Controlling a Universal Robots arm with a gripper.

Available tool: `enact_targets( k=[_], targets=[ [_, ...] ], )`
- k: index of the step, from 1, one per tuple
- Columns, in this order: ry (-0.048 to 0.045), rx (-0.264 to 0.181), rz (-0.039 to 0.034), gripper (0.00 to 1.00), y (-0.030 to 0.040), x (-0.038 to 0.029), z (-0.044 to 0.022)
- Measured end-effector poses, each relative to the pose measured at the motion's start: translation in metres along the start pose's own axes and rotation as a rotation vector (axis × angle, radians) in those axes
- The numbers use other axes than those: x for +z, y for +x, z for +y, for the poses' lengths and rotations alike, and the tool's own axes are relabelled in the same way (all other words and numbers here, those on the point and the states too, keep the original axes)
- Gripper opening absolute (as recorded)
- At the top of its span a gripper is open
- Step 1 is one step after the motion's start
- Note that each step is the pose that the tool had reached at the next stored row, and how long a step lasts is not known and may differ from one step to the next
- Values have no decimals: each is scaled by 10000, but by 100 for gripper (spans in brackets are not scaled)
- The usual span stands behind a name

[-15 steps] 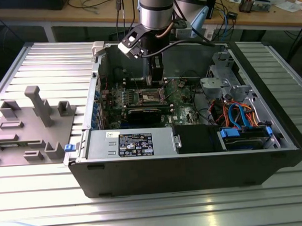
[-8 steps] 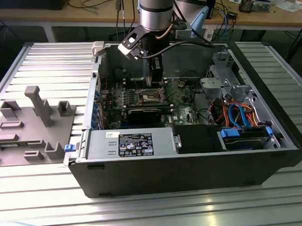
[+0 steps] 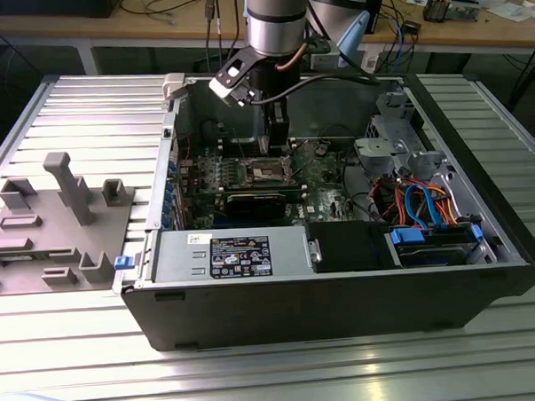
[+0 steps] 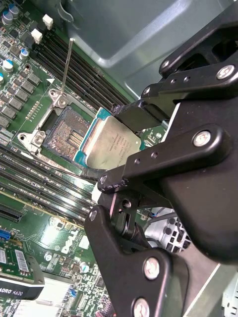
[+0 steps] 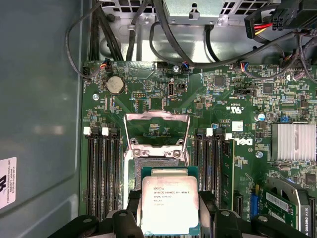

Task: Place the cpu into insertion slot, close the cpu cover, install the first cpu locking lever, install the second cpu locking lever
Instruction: 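Place the cpu into insertion slot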

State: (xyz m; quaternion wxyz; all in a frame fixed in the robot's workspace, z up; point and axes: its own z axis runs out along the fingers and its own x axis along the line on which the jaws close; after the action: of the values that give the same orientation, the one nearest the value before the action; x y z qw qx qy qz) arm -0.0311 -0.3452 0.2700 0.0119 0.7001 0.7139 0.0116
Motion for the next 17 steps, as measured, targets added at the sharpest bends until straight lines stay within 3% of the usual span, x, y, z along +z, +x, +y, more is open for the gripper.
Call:
enact_targets(
  k=[17],
  targets=[
    [0, 0, 1, 54, 0, 27, -1]
  ],
)
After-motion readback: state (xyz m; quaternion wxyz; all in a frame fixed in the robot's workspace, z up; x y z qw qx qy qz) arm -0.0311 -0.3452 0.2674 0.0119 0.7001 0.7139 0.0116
